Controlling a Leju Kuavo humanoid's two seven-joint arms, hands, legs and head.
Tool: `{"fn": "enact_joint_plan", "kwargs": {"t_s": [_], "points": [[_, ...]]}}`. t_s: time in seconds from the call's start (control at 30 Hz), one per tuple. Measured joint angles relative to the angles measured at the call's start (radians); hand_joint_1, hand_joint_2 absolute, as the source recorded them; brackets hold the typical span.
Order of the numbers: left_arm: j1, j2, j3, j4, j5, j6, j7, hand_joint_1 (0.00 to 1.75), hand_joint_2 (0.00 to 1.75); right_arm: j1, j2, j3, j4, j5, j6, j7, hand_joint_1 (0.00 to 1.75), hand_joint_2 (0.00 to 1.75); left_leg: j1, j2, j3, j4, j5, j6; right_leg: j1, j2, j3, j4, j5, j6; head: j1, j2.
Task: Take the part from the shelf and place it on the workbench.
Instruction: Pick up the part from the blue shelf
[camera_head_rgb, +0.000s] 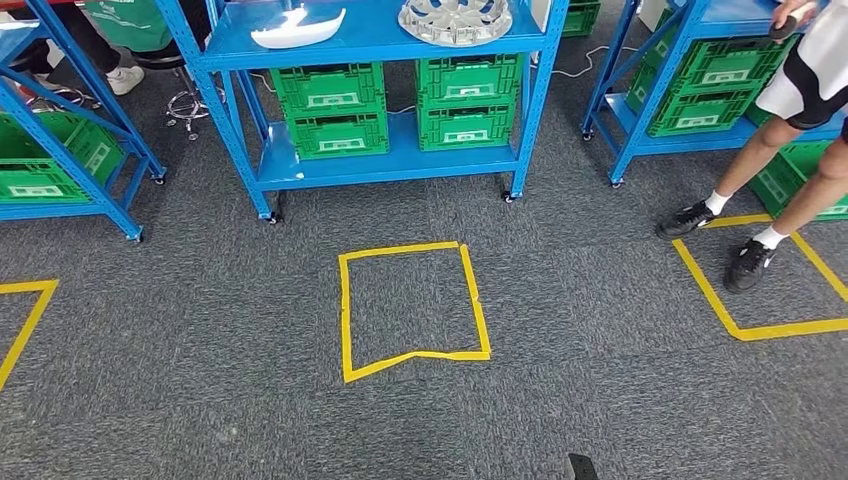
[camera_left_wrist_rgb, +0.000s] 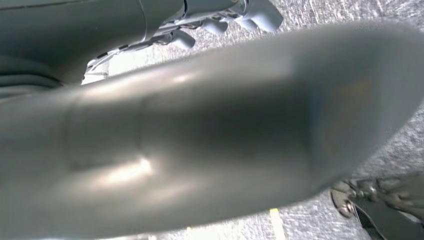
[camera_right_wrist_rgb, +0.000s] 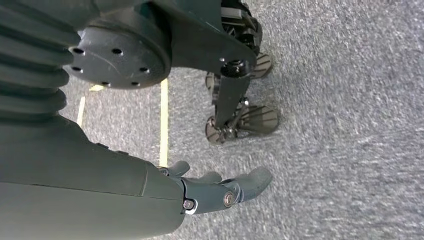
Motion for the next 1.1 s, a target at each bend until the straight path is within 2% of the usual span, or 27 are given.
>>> {"fn": "enact_joint_plan", "kwargs": {"t_s": [0.1, 0.2, 0.37, 0.47, 0.6, 0.77, 0.87, 0.97, 1.1], "points": [[-0.007, 0.002, -0.007, 0.0, -0.044, 0.011, -0.013, 0.0, 0.0, 0.0, 0.001, 0.0, 0.0, 0.006, -0.008, 0.012, 0.0, 0.0, -0.002, 0.001, 0.0, 0.0, -0.001, 0.007, -0.001, 0.001, 0.004, -0.009, 0.006, 0.008, 0.0, 0.0], [-0.037, 0.002, -0.02, -0.005, -0.064, 0.014, -0.08, 0.0, 0.0, 0.0, 0.001, 0.0, 0.0, 0.013, -0.012, 0.02, 0.0, 0.0, -0.002, 0.001, -0.001, 0.001, 0.0, 0.014, -0.002, 0.001, 0.005, -0.015, 0.011, 0.016, 0.0, 0.0], [-0.133, 0.003, -0.039, -0.018, -0.07, 0.003, -0.163, 0.0, 0.0, -0.004, 0.001, 0.0, 0.0, 0.022, -0.013, 0.022, 0.0, 0.0, -0.003, 0.003, -0.002, 0.001, 0.002, 0.017, -0.003, 0.002, 0.006, -0.017, 0.016, 0.024, 0.0, 0.0], [-0.203, 0.004, -0.05, -0.031, -0.07, 0.005, -0.257, 0.0, 0.0, -0.005, 0.001, 0.0, 0.002, 0.028, -0.01, 0.021, 0.0, 0.0, -0.003, 0.003, -0.003, 0.001, 0.006, 0.019, -0.003, 0.003, 0.003, -0.017, 0.019, 0.028, 0.0, 0.0], [-0.369, 0.008, -0.083, -0.07, -0.075, -0.013, -0.375, 0.0, 0.0, -0.01, 0.001, 0.0, 0.003, 0.035, -0.002, 0.022, 0.0, 0.0, -0.002, 0.0, -0.01, 0.001, 0.014, 0.016, -0.001, 0.0, -0.003, -0.017, 0.024, 0.029, 0.0, 0.0], [-0.621, 0.019, -0.159, -0.126, -0.084, -0.081, -0.418, 0.0, 0.0, -0.016, 0.001, 0.0, 0.003, 0.037, -0.001, 0.028, 0.0, 0.0, -0.001, 0.003, -0.015, 0.001, 0.019, 0.015, 0.0, 0.002, -0.009, -0.016, 0.031, 0.026, -0.001, 0.0], [-0.771, 0.02, -0.224, -0.155, -0.099, -0.102, -0.393, 0.0, 0.0, -0.018, 0.0, 0.0, 0.003, 0.04, 0.002, 0.029, 0.0, 0.0, -0.001, 0.002, -0.02, 0.001, 0.023, 0.015, 0.001, 0.002, -0.013, -0.015, 0.034, 0.026, 0.0, 0.0], [-0.923, 0.021, -0.313, -0.167, -0.134, -0.1, -0.326, 0.0, 0.0, -0.021, -0.001, 0.0, 0.003, 0.041, 0.003, 0.031, 0.0, 0.0, -0.001, 0.002, -0.022, 0.001, 0.024, 0.014, 0.001, 0.003, -0.015, -0.015, 0.035, 0.026, 0.0, 0.0], [-1.061, 0.021, -0.417, -0.167, -0.173, -0.095, -0.268, 0.0, 0.0, -0.023, -0.001, 0.0, 0.003, 0.038, 0.0, 0.031, 0.0, 0.0, -0.001, 0.003, -0.022, 0.001, 0.024, 0.014, 0.001, 0.004, -0.015, -0.015, 0.035, 0.026, 0.0, 0.0]]}}
